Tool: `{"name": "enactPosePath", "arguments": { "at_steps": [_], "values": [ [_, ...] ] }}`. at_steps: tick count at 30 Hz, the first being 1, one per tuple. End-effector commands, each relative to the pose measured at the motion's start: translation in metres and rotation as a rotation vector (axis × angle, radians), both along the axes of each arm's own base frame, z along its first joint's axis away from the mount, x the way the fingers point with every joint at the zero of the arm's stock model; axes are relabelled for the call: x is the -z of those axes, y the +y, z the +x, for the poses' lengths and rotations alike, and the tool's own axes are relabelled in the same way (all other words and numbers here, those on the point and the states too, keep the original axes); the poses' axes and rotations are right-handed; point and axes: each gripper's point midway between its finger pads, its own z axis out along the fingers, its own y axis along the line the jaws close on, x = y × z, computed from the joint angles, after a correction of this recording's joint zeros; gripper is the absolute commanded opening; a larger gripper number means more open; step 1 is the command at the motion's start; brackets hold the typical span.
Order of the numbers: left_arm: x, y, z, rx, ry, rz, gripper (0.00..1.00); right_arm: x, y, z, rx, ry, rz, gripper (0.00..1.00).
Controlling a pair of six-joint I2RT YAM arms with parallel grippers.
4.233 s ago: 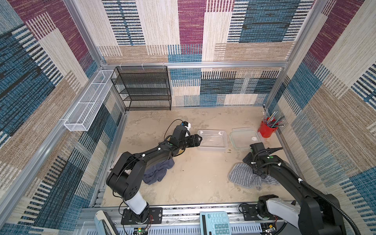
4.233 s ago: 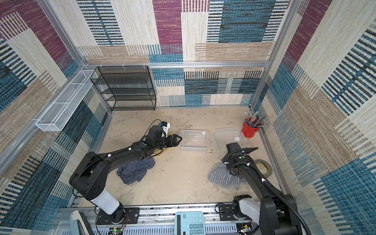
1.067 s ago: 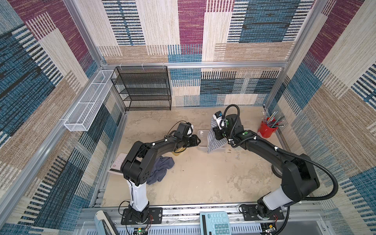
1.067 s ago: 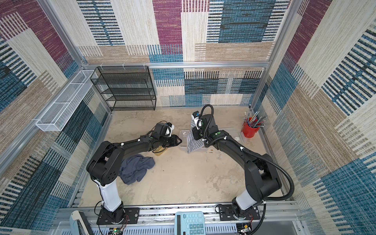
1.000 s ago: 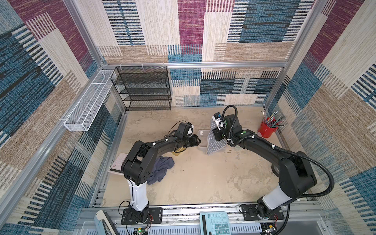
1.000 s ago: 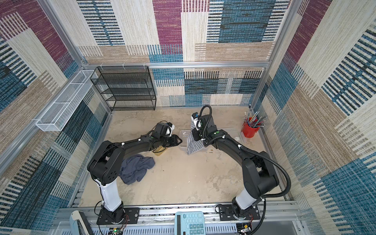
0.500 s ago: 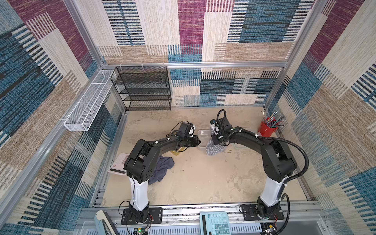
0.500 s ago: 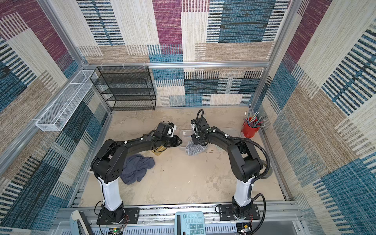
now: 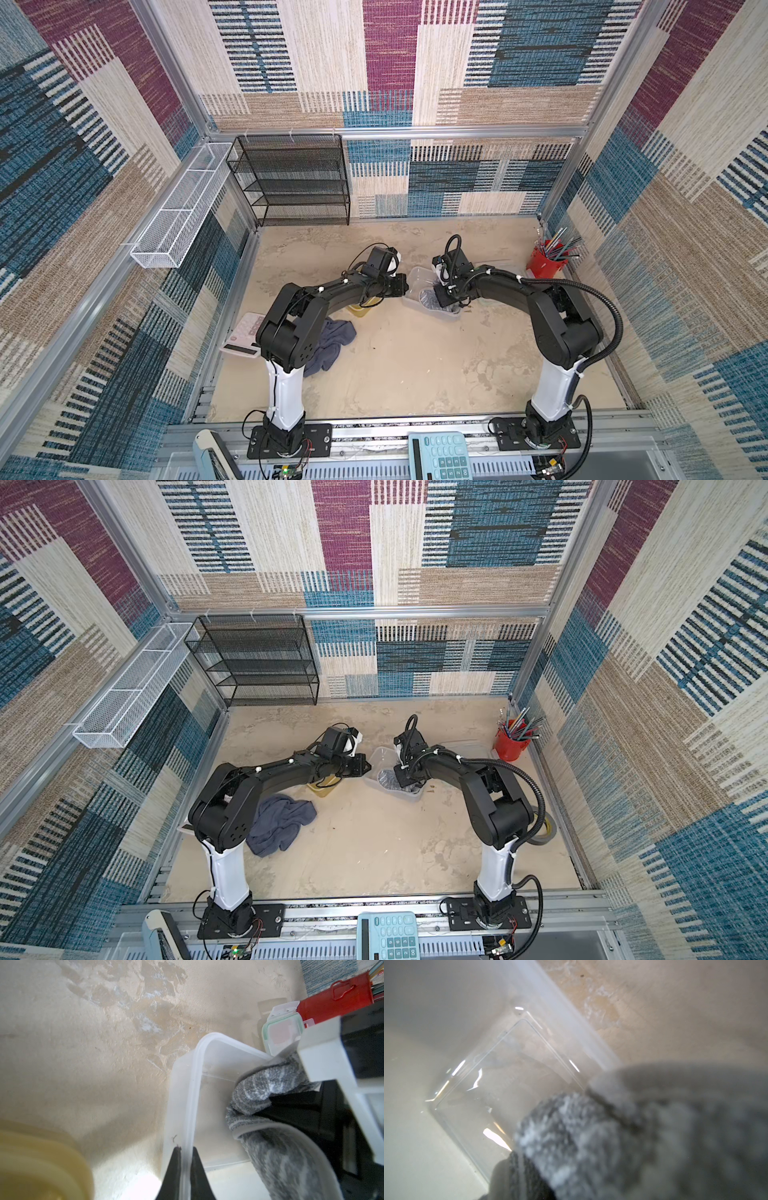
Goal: Wipe the insides of the lunch boxes
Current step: Wipe the dirt inside the lunch box.
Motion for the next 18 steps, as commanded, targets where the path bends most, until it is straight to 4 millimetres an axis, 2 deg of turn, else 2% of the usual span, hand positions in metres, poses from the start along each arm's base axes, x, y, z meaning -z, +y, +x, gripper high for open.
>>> {"name": "enactPosePath", "arguments": {
  "at_steps": [1, 3, 10, 15, 18],
  "values": [
    [-0.004, -0.004, 0.003, -0.012, 0.01, -0.025, 0.03, 0.001, 0.029, -0.035, -0.057, 0.157, 0.182, 0.0],
    [-0.007, -0.004, 0.005, -0.016, 0.0, -0.024, 0.03, -0.006, 0.046, -0.043, -0.082, 0.19, 0.295, 0.0],
    [-0.009, -0.011, 0.008, -0.013, -0.023, -0.009, 0.02, -0.035, 0.086, -0.058, -0.142, 0.277, 0.585, 0.0],
    [-0.011, -0.016, 0.006, -0.004, -0.029, -0.009, 0.0, -0.046, 0.102, -0.057, -0.159, 0.317, 0.708, 0.0],
    [-0.012, -0.017, 0.004, 0.005, -0.033, -0.006, 0.0, -0.042, 0.104, -0.049, -0.133, 0.317, 0.708, 0.0]
  ]
}}
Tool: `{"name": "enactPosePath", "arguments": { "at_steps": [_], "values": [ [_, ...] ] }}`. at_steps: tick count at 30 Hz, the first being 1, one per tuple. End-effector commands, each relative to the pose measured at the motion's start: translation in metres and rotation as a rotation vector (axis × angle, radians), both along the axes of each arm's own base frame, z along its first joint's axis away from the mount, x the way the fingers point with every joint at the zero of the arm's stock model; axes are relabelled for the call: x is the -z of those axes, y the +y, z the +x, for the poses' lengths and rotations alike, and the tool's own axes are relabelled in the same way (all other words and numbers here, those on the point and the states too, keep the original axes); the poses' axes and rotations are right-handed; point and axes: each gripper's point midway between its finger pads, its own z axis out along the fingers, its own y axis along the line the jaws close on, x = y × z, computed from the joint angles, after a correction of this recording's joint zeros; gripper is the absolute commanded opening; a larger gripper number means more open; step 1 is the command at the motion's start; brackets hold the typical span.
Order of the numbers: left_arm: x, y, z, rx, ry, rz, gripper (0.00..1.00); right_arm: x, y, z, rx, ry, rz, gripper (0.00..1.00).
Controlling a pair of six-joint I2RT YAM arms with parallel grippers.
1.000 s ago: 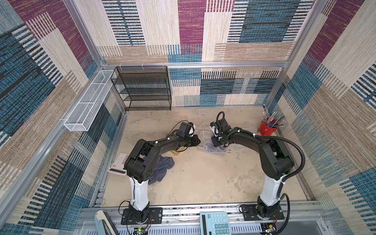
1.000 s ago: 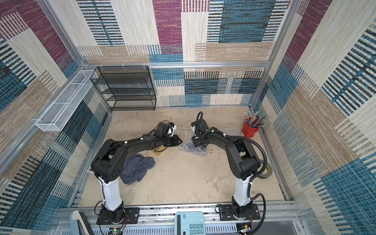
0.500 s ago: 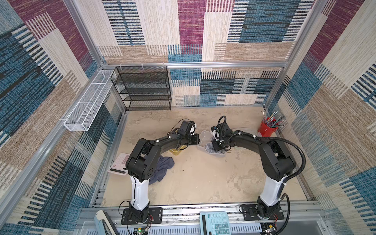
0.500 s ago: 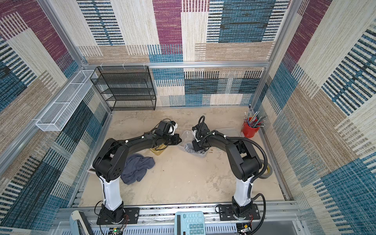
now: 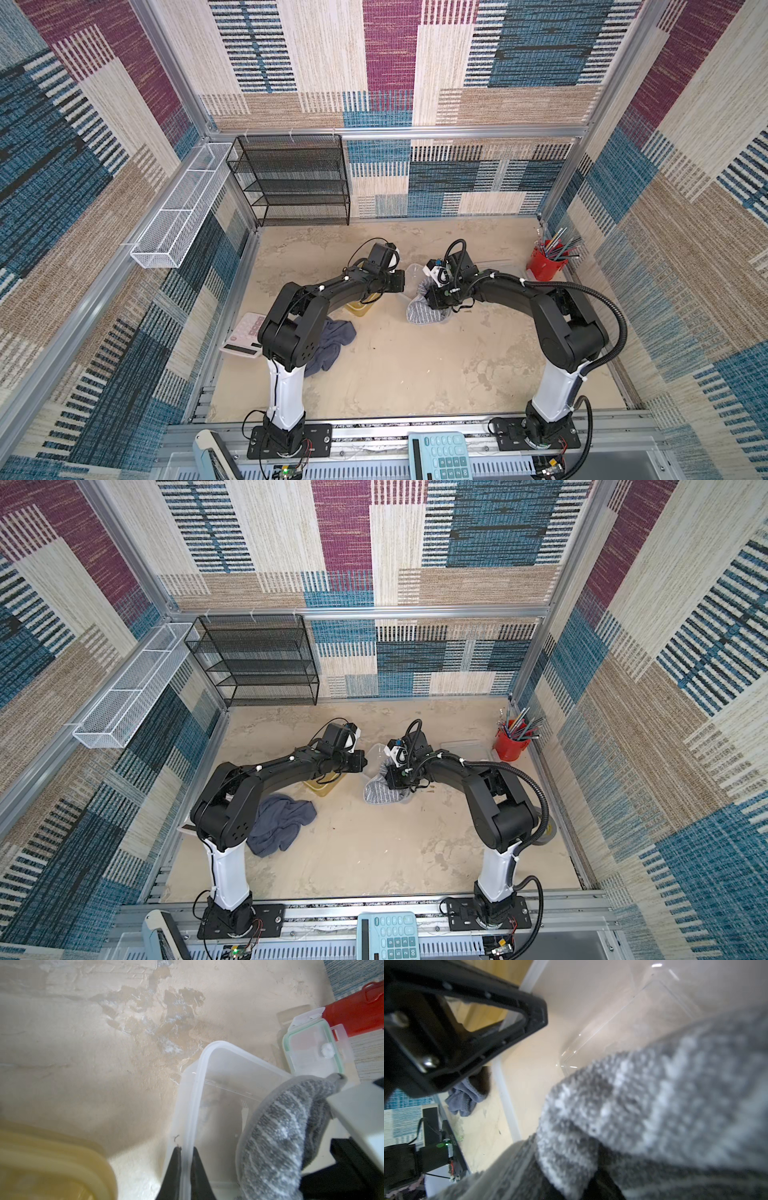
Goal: Wipe the insides of the lunch boxes
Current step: Wipe the dirt inside the lunch box.
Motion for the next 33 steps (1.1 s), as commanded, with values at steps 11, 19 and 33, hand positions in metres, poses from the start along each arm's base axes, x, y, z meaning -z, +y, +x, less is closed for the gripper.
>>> {"name": "enactPosePath", "arguments": {
  "at_steps": [11, 19, 33],
  "values": [
    [-0.008, -0.02, -0.014, 0.048, 0.042, -0.083, 0.0, 0.036, 0.007, -0.025, -0.053, 0.119, -0.027, 0.0],
    [-0.004, -0.015, -0.012, 0.054, 0.037, -0.049, 0.0, 0.003, -0.041, -0.002, 0.078, -0.083, -0.295, 0.0],
    [-0.006, -0.008, -0.008, 0.063, 0.013, 0.006, 0.0, -0.056, -0.028, 0.024, 0.143, -0.224, -0.192, 0.0]
  ]
}}
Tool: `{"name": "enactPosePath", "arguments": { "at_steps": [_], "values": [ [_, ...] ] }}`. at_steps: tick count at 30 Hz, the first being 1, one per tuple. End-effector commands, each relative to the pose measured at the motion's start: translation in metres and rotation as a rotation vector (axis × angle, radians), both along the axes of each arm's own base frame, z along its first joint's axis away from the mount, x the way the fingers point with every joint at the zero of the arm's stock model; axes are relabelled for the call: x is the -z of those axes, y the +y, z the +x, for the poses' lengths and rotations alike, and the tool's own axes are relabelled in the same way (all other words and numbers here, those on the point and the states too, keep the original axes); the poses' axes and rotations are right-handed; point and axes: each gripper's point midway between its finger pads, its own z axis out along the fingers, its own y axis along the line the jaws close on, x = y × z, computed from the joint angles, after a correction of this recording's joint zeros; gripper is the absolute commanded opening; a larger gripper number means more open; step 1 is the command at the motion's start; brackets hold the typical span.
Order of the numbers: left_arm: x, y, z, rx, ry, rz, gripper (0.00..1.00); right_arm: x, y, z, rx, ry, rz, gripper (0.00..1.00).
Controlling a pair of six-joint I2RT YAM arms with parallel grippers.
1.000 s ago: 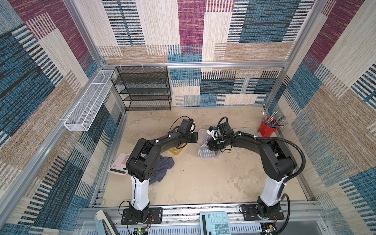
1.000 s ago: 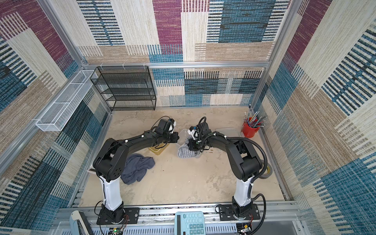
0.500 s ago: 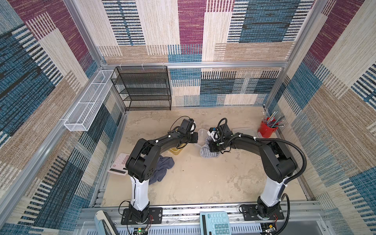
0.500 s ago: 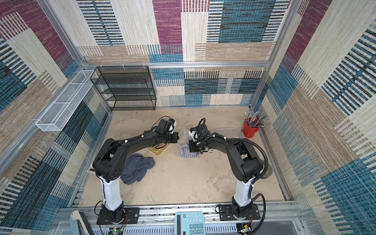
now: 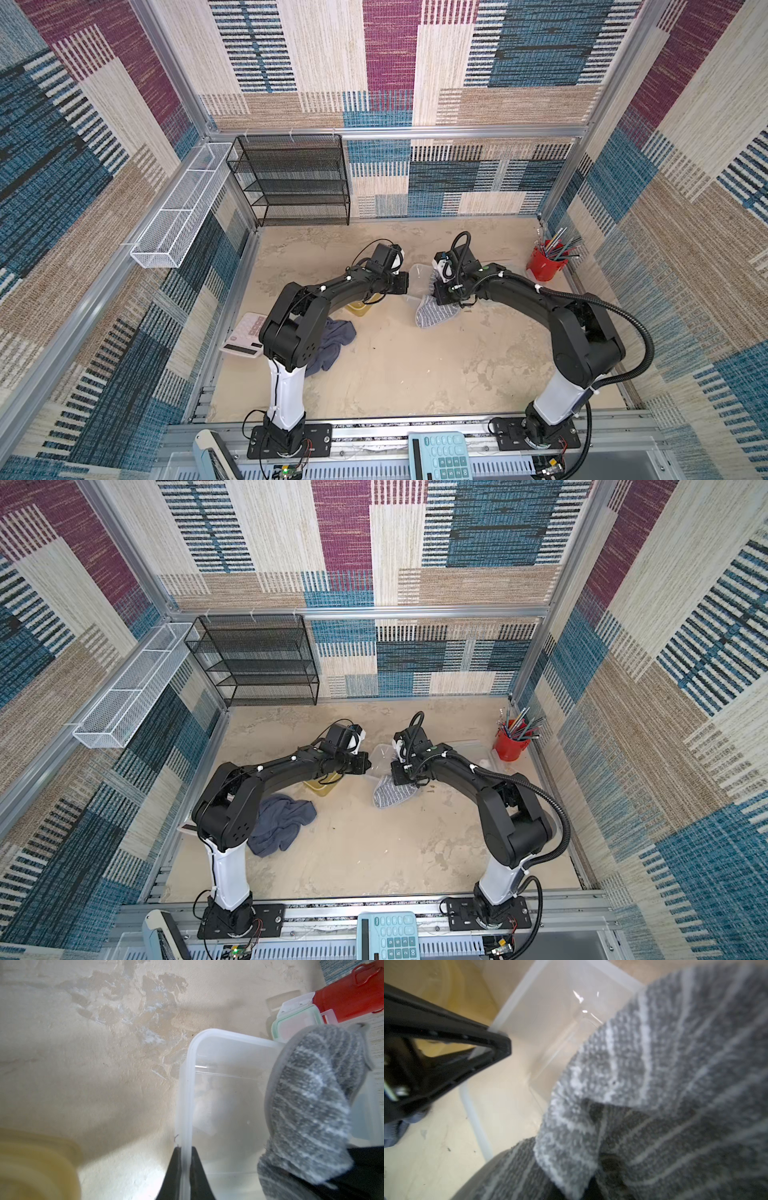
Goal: Wipe the insides of the lunch boxes
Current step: Wipe the dirt inside the lunch box.
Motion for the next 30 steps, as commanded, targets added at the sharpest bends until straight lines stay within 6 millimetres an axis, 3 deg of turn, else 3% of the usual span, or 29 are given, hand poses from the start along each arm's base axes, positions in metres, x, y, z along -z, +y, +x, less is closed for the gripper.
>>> {"name": "enactPosePath", "arguments": {
  "at_steps": [1, 7, 19, 21, 24, 30],
  "values": [
    [-0.003, 0.001, 0.0, 0.017, -0.014, 0.016, 0.0, -0.028, 0.016, 0.011, 0.019, -0.066, 0.12, 0.0],
    [0.002, 0.004, -0.003, 0.029, -0.011, 0.053, 0.0, -0.092, 0.01, 0.014, 0.047, -0.237, 0.18, 0.0],
    [0.015, 0.008, -0.005, 0.042, 0.006, 0.102, 0.0, -0.213, 0.016, -0.019, -0.061, -0.45, 0.374, 0.0],
    [0.016, 0.007, -0.006, 0.043, 0.012, 0.097, 0.0, -0.218, 0.008, -0.014, -0.05, -0.542, 0.345, 0.0],
    [0.014, 0.004, -0.007, 0.052, 0.009, 0.094, 0.0, -0.205, -0.013, 0.005, 0.045, -0.646, 0.232, 0.0],
    [0.009, 0.001, -0.011, 0.085, -0.008, 0.097, 0.0, -0.185, -0.021, 0.022, 0.072, -0.78, 0.171, 0.0]
  ]
}}
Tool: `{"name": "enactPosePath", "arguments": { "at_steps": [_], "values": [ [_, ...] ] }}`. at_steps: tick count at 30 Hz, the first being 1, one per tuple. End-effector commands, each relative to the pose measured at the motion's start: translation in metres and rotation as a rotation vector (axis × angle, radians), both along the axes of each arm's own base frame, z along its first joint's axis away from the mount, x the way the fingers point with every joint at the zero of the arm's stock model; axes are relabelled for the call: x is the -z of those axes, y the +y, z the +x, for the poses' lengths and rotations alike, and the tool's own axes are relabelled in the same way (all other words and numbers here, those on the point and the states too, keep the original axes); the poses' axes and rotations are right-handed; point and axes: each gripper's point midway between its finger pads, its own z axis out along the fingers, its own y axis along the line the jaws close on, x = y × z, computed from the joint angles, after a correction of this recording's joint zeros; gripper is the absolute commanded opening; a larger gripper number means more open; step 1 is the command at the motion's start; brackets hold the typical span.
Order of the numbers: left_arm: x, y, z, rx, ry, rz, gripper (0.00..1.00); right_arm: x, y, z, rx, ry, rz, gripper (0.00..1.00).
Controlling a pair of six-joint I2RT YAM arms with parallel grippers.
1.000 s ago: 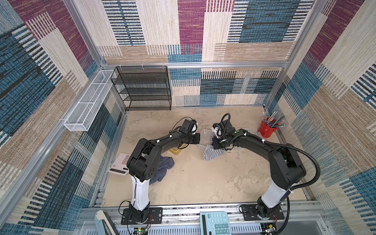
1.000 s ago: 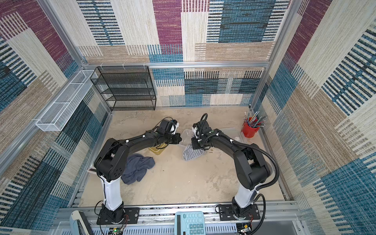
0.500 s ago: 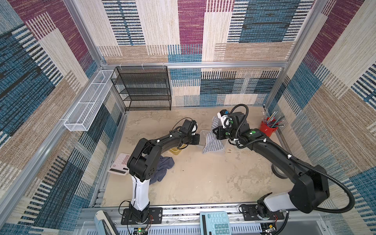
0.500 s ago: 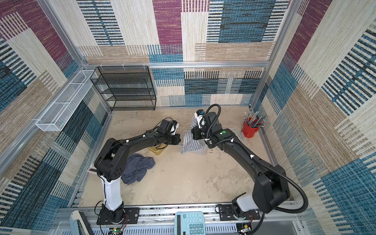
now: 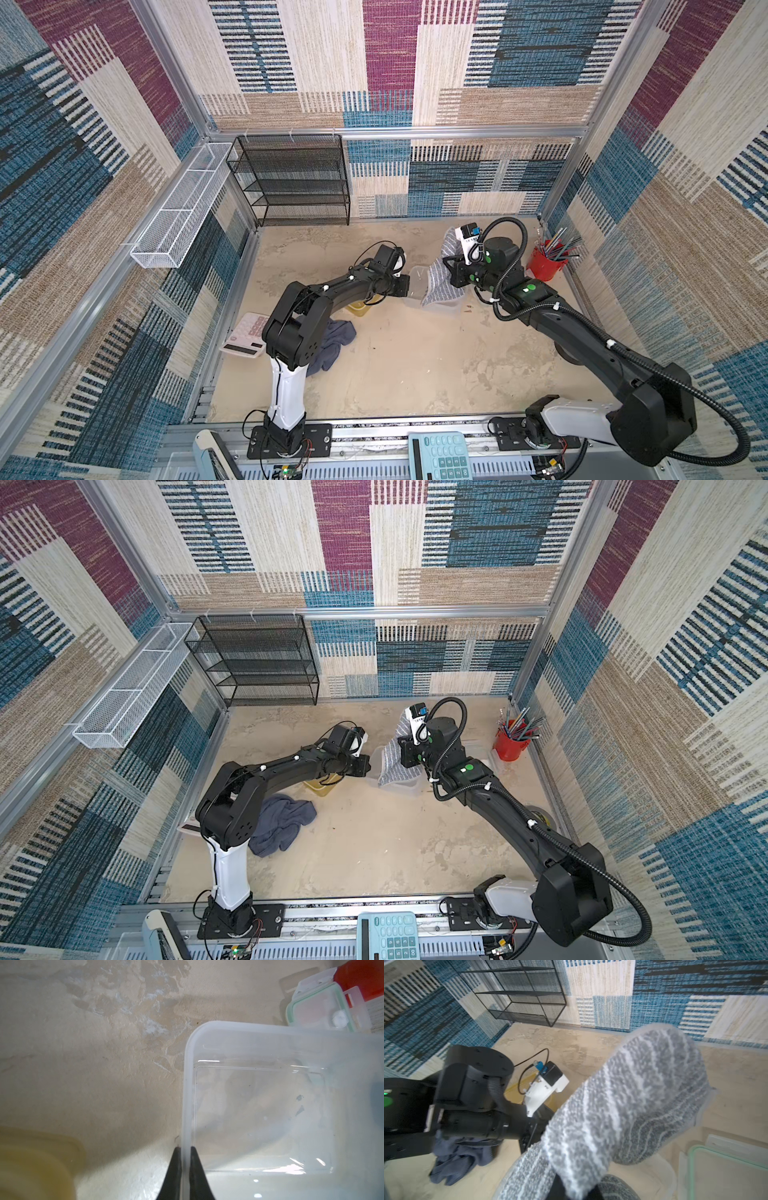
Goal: Wipe the insides of the lunch boxes
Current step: Wipe the dirt inside the lunch box.
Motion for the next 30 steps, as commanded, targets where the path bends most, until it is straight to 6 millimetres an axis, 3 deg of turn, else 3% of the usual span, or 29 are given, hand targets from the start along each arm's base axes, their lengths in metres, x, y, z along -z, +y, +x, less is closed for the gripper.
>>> {"name": "enactPosePath", "arguments": {
  "at_steps": [1, 4, 7, 15, 18, 20, 22, 27, 30],
  "values": [
    [-0.002, 0.001, -0.006, 0.042, -0.003, 0.024, 0.0, -0.026, -0.006, 0.018, 0.057, -0.204, 0.002, 0.0],
    [-0.006, 0.0, -0.007, 0.064, -0.018, 0.022, 0.0, -0.018, -0.014, 0.018, 0.103, -0.261, 0.003, 0.0],
    [-0.012, -0.005, -0.007, 0.1, -0.034, 0.012, 0.0, 0.005, -0.016, 0.014, 0.111, -0.263, -0.014, 0.0],
    [-0.016, -0.005, -0.006, 0.131, -0.047, 0.041, 0.0, 0.065, 0.004, 0.018, 0.133, -0.075, -0.019, 0.0],
    [-0.017, -0.006, -0.007, 0.135, -0.051, 0.044, 0.0, 0.07, -0.001, 0.029, 0.219, -0.076, -0.058, 0.0],
    [-0.016, -0.004, -0.008, 0.137, -0.055, 0.06, 0.0, 0.06, -0.012, 0.038, 0.302, -0.11, -0.075, 0.0],
    [-0.015, -0.003, -0.009, 0.135, -0.056, 0.067, 0.0, 0.051, -0.006, 0.04, 0.279, -0.134, -0.053, 0.0],
    [-0.019, -0.006, -0.007, 0.132, -0.065, 0.059, 0.0, 0.091, 0.02, 0.034, 0.173, 0.032, -0.022, 0.0],
    [-0.019, -0.004, -0.006, 0.124, -0.072, 0.071, 0.0, 0.108, 0.022, 0.021, 0.195, 0.102, 0.005, 0.0]
  ]
}}
